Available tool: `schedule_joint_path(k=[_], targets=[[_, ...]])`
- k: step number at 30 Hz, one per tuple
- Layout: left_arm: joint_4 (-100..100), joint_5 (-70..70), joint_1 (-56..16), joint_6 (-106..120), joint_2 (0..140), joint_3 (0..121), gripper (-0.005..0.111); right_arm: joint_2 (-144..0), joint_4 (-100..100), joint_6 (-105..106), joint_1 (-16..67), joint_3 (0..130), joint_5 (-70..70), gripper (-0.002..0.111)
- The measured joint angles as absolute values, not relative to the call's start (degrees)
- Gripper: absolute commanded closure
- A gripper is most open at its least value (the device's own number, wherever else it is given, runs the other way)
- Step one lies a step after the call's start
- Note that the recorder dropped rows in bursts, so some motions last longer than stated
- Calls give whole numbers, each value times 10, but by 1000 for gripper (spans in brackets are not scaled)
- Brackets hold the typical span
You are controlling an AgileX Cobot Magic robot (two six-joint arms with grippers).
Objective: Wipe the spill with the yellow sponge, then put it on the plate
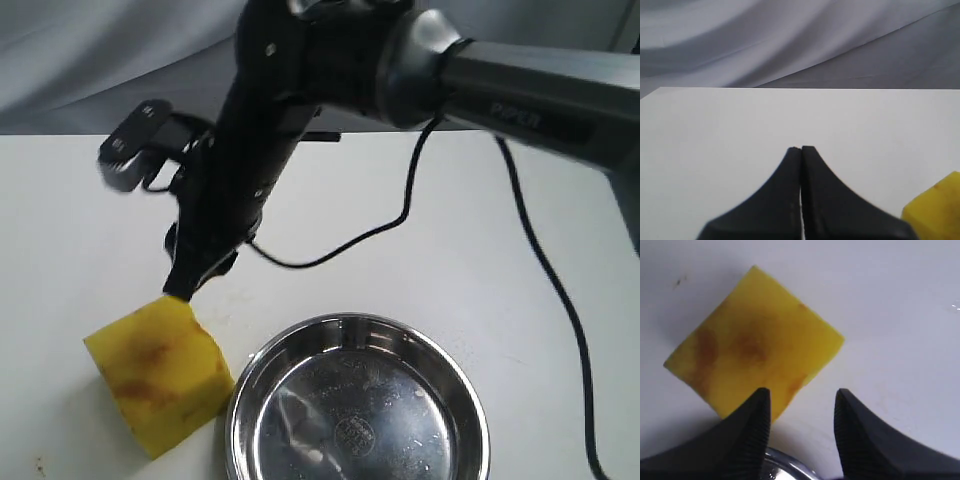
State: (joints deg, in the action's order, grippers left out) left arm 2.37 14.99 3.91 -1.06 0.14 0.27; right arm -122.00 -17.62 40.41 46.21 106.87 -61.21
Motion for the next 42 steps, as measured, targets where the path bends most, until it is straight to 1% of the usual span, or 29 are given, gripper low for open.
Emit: schedule_joint_path(k=[3,7,13,18,20,21,27,28,29,38,42], targets=[[24,150,39,-11,1,3,107,-1220,-139,405,515,1046,-594,57],[24,150,39,-11,1,3,107,-1220,-116,404,560,1009,-529,56],[24,150,39,-11,1,3,107,-1230,-69,345,576,991,-444,56],[24,150,39,-11,1,3,107,-1258,-48,306,576,991,-452,57],[24,150,39,-11,1,3,107,-1271,-41,300,576,991,-453,61],[24,150,39,-11,1,3,107,-1275,-39,298,576,991,-453,66],[24,150,39,-11,1,3,107,-1287,-30,298,580,992,-453,101],[24,150,39,-11,1,3,107,-1288,-27,298,583,992,-455,106],[24,150,39,-11,1,3,107,-1289,-23,300,589,994,-458,108],[24,150,39,-11,1,3,107,-1289,0,326,664,995,-474,108],[24,150,39,-11,1,3,107,-1289,7,327,673,995,-475,108]])
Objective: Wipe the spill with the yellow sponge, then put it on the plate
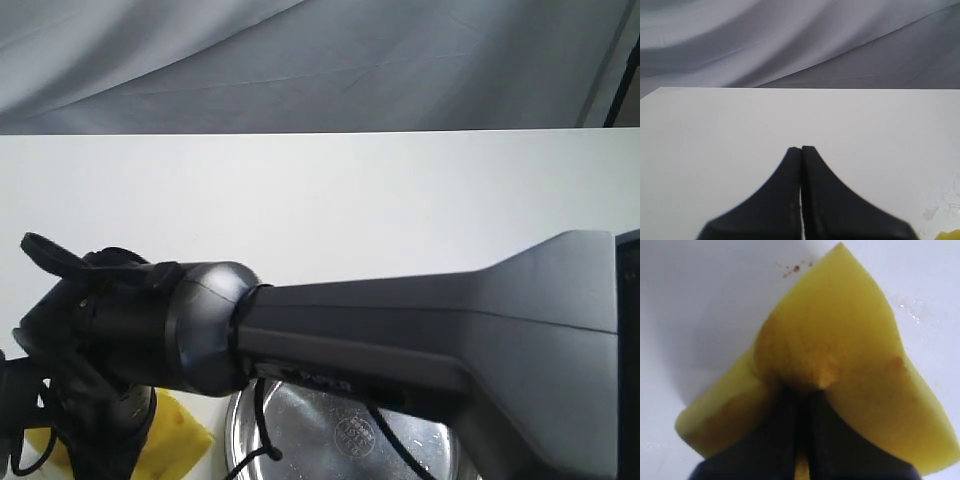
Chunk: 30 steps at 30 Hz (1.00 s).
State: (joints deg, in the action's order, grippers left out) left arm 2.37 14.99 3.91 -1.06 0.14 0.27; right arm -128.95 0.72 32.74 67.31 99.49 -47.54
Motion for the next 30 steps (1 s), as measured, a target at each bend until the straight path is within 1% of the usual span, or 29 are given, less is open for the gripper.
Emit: schedule_joint_path(k=[5,12,16,20,23,30], targets=[[24,150,39,-11,1,3,107,-1291,44,310,640,995,-475,108],[24,150,39,-11,1,3,107,-1295,157,210,536,995,-476,108],[24,150,39,-11,1,3,107,-1295,144,208,520,995,-479,108],[24,150,39,-11,1,3,107,-1295,98,240,527,995,-480,108],[24,150,39,-11,1,3,107,-1295,71,271,550,995,-478,108],[24,150,39,-11,1,3,107,-1295,42,305,658,995,-456,108]])
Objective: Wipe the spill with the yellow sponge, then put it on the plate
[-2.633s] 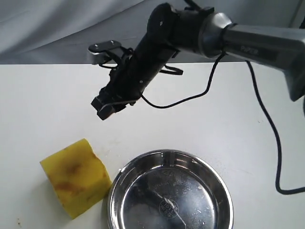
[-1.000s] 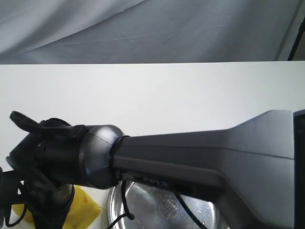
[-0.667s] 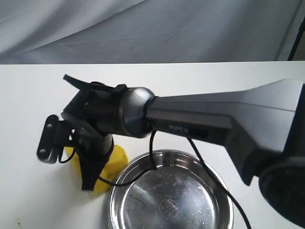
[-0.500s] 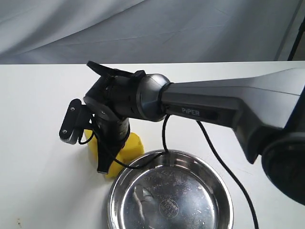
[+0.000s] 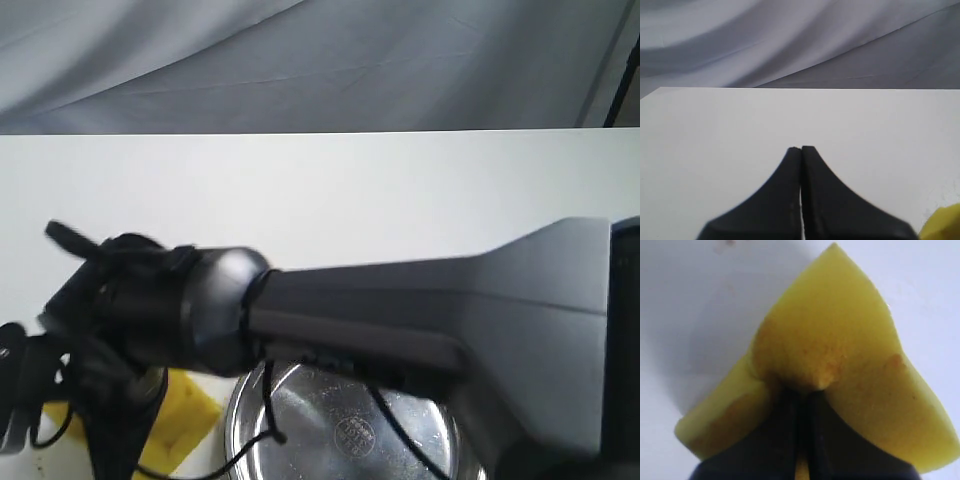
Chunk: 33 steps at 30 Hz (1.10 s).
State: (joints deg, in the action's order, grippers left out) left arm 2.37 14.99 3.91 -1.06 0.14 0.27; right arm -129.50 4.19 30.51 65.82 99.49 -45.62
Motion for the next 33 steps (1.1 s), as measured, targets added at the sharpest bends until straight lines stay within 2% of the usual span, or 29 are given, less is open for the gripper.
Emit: schedule_joint_path(k=[8,14,25,33], targets=[[24,150,39,-11,1,3,107,-1295,36,330,694,995,-447,108],[24,150,39,-11,1,3,107,-1295,45,306,648,995,-429,108],[24,150,39,-11,1,3,107,-1299,213,171,506,992,-434,108],[24,150,39,-11,1,3,107,-1299,122,223,496,991,-435,108]])
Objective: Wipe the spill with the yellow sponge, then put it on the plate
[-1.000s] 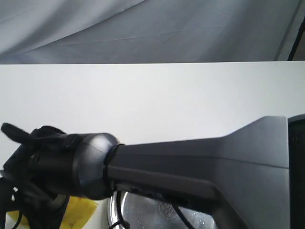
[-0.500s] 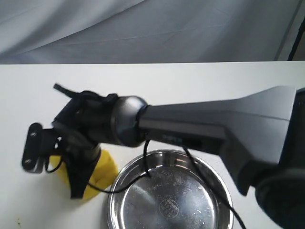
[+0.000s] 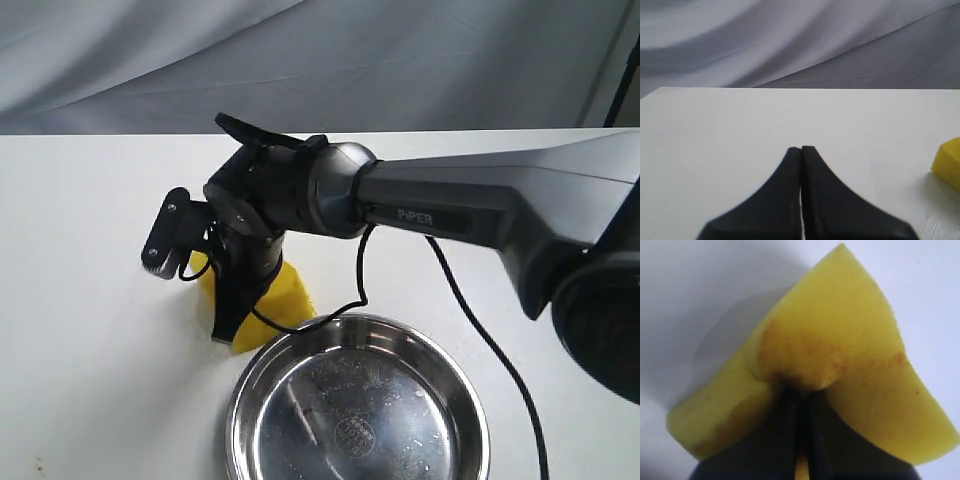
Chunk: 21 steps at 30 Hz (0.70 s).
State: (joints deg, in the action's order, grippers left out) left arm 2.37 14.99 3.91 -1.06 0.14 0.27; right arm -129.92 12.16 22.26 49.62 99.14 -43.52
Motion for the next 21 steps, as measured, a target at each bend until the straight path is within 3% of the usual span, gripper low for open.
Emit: schedule_joint_path(k=[8,13,21], targets=[[24,150,39,-11,1,3,107,-1297,-69,437,599,991,-440,108],[24,150,39,-11,1,3,107,-1296,-84,485,662,991,-442,108],[24,150,39,-11,1,3,107,-1296,-23,423,661,991,-415,108]])
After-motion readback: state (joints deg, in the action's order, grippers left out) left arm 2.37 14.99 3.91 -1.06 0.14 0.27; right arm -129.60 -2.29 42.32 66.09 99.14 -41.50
